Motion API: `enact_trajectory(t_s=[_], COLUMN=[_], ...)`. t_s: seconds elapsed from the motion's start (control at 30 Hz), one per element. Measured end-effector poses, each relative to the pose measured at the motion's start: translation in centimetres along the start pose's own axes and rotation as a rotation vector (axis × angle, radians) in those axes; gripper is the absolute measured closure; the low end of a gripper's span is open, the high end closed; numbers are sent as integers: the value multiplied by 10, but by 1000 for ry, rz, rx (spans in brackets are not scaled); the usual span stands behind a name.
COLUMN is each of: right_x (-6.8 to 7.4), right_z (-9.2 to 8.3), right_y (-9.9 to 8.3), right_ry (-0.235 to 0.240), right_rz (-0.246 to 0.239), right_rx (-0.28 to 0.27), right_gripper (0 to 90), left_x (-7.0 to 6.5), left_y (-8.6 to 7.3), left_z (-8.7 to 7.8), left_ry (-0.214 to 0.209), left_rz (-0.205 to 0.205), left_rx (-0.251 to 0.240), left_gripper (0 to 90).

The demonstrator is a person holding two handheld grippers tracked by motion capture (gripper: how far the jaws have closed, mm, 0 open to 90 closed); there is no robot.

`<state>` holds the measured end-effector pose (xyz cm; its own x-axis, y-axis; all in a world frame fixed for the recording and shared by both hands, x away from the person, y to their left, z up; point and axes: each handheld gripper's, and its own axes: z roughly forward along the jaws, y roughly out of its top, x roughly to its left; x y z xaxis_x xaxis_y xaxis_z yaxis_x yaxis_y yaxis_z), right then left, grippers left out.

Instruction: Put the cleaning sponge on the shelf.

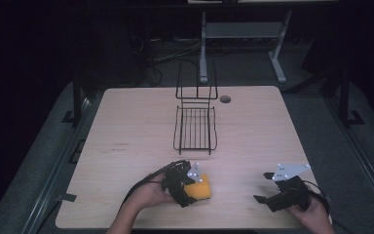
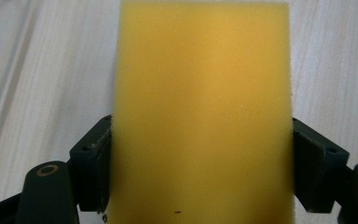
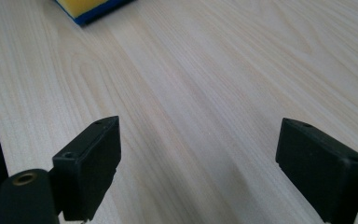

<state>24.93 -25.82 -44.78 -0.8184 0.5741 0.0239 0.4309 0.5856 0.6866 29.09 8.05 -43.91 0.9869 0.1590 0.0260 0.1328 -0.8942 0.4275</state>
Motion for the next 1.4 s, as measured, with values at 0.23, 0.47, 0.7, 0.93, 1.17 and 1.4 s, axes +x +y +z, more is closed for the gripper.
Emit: enact_trajectory(t_s=[0.23,0.47,0.7,0.93,1.17,1.4], right_x=[0,-1,-2,-2,-3,-2], right_z=[0,1,2,2,4,5], right_y=[0,-1,-1,-1,0,0], right_ry=[3,4,9,12,22,19], right_rz=[2,1,0,2,1,6], right_rx=[3,6,11,11,18,18], right_gripper=[138,138,138,138,138,138], left_x=[8,17,23,29,38,49], left_y=[0,2,2,5,6,7], left_z=[-10,-18,-24,-31,-36,-39], left_ry=[6,7,4,9,9,-1], left_rz=[-19,-16,-21,-23,-33,-43], left_rx=[-16,-23,-24,-36,-52,-64], left_gripper=[218,217,217,217,217,217])
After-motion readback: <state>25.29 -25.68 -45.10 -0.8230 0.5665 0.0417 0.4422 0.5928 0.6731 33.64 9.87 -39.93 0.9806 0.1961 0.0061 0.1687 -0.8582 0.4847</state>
